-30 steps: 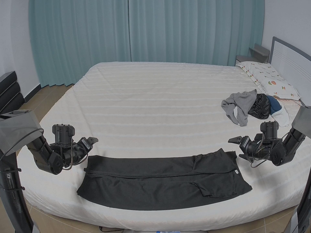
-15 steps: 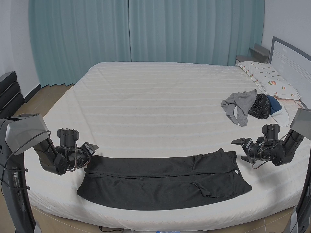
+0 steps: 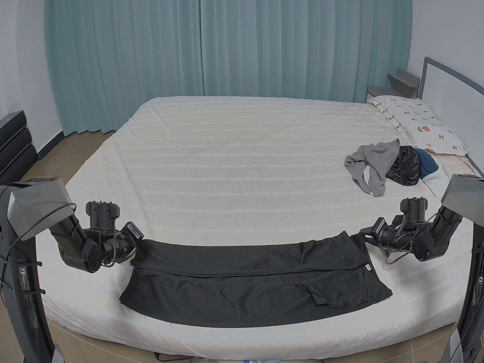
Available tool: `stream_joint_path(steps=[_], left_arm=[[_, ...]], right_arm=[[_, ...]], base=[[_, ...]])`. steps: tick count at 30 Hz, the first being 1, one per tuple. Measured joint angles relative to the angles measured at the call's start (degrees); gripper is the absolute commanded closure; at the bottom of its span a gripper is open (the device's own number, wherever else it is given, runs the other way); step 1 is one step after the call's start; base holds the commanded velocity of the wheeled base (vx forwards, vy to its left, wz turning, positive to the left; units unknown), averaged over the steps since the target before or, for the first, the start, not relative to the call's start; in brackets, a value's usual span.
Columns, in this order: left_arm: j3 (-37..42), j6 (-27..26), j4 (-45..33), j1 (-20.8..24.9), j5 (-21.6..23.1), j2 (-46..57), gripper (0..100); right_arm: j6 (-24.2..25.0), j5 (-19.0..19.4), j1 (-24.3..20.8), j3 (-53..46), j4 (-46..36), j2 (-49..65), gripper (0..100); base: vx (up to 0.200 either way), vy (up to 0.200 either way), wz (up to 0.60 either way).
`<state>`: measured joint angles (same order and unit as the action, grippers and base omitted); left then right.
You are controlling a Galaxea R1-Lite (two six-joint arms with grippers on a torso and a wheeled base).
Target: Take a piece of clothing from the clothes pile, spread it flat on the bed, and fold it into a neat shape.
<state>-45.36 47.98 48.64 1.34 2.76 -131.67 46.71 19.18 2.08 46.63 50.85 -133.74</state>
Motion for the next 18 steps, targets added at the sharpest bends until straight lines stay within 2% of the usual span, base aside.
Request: stream_joint_path(steps=[16, 17, 18], left_arm=[[0.5, 0.0, 0.1, -0.3, 0.0, 0.0, 100], [0.5, 0.1, 0.1, -0.3, 0.0, 0.0, 100], [0.5, 0.1, 0.1, -0.3, 0.1, 0.0, 100]], right_arm=[[0.2, -0.1, 1.7, -0.1, 0.4, -0.5, 100], [0.2, -0.1, 1.8, -0.1, 0.4, -0.5, 0], [0.2, -0.1, 1.8, -0.1, 0.4, -0.6, 0]], base=[[0.000, 0.000, 0.00], [0.000, 0.000, 0.00], [0.000, 0.000, 0.00]])
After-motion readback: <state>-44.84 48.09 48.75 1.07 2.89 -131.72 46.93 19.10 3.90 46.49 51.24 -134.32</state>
